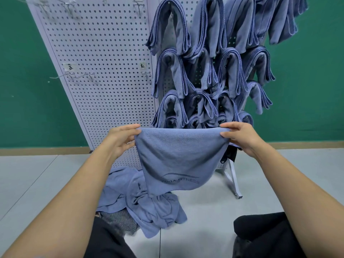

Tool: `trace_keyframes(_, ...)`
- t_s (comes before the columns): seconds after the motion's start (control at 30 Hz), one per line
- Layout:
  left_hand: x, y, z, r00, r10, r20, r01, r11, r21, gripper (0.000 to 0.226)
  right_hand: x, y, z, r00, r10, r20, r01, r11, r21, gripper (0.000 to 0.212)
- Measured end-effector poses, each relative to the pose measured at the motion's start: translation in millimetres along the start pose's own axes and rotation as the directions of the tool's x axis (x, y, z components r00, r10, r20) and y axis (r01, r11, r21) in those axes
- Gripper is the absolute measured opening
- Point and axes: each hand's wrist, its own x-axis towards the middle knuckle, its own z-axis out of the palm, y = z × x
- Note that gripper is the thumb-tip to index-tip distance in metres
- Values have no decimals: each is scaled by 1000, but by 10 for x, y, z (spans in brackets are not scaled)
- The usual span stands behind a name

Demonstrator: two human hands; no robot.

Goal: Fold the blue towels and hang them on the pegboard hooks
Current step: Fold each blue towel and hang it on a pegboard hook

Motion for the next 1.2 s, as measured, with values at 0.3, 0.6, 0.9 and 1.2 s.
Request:
trace_keyframes(0.3,28,-63,-16,981,194,-20,-175,921,348,41,44,58,7,989,-147,-18,132,930,-344,34)
trace_keyframes(0.6,114,-101,-134,937,349,-34,-282,809,516,23,37,46,19,963,-239,-128,148,860,-489,4)
trace_keyframes(0.9,74,-22,-230,998,27,-58,-28,1000,-12,11,-74,-101,48,999,44,5,-45,990,130,16)
trace_keyframes(1.2,-77,43,253,996,-27,-81,11,983,-183,8,-170,-277,431,994,110,5,-108,967,231,15)
